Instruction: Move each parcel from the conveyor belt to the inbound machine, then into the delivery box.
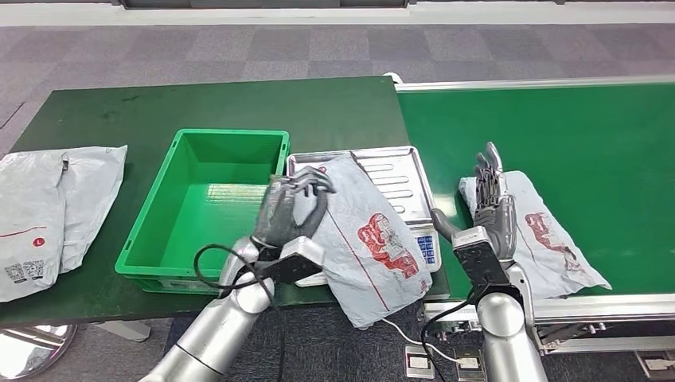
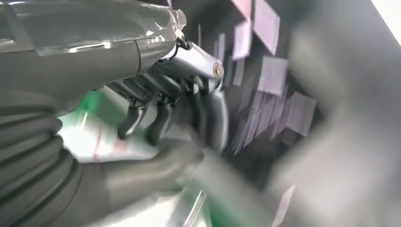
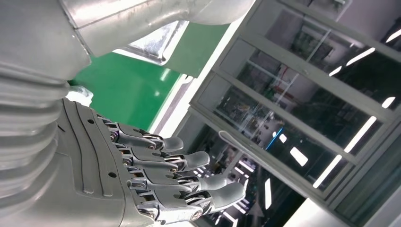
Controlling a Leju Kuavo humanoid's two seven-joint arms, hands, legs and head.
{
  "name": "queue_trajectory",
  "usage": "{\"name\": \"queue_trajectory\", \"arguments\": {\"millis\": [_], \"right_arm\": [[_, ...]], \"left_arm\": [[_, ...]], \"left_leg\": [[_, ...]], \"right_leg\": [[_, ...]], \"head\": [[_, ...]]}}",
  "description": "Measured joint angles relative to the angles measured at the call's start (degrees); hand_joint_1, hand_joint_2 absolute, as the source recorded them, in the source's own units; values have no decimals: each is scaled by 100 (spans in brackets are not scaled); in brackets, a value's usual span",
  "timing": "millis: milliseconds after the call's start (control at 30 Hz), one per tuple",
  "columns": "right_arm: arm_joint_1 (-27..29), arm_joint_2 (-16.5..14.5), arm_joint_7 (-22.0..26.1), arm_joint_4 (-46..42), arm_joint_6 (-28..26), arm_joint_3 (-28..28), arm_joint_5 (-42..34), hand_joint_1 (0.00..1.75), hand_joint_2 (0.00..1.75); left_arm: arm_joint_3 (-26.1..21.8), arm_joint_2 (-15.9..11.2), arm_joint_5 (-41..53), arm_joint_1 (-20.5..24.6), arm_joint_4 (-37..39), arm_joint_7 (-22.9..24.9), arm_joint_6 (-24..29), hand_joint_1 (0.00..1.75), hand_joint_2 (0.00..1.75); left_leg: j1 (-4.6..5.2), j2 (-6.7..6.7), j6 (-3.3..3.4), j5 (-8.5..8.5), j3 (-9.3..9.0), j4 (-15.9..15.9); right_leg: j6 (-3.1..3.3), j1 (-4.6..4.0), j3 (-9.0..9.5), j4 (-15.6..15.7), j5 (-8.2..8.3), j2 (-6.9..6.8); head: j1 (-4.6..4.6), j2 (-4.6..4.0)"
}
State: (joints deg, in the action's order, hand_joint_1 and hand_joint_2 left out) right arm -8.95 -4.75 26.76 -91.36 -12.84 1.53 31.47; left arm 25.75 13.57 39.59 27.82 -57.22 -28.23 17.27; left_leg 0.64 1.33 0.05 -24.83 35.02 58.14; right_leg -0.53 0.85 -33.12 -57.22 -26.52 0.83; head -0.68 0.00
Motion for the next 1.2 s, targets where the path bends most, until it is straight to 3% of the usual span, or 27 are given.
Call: {"name": "queue_trajectory", "arguments": {"millis": [67,100,267,467,867,1033,1200], "right_arm": [[-32,7,5,0,47,0,13,0,175],[-41,7,5,0,58,0,17,0,175],[-37,11,18,0,54,0,16,0,175],[28,9,199,-52,-230,2,-348,0,175],[94,9,226,-111,-271,3,-431,0,175],[95,-15,203,-146,-532,57,-459,0,175],[93,-21,154,-168,-627,111,-429,0,175]], "left_arm": [[93,34,406,171,480,487,-1145,0,175],[135,66,529,226,748,671,-1450,0,175],[190,158,536,503,1726,1311,-1728,0,175],[174,179,382,715,2193,1728,-1734,0,175],[174,207,402,827,2443,1824,-1731,0,175],[190,243,1070,854,2488,2570,-989,0,175],[211,243,1490,857,2534,2949,-419,0,175]], "left_leg": [[0,0,0,0,0,0],[1,-5,0,1,0,0],[1,-19,-1,0,1,1],[0,-15,-6,-6,-9,-1],[-1,-22,-8,-3,-43,-2],[-1,-26,-8,-3,-50,-2],[-2,-28,-9,-3,-50,-2]], "right_leg": [[-1,1,2,0,1,1],[-1,1,0,-1,3,5],[-2,1,-5,-1,9,14],[4,-1,5,-1,1,12],[7,-2,35,-2,3,14],[8,-2,40,-2,6,19],[9,-4,38,-3,7,21]], "head": [[1,0],[1,0],[1,0],[0,0],[0,0],[0,0],[-1,0]]}}
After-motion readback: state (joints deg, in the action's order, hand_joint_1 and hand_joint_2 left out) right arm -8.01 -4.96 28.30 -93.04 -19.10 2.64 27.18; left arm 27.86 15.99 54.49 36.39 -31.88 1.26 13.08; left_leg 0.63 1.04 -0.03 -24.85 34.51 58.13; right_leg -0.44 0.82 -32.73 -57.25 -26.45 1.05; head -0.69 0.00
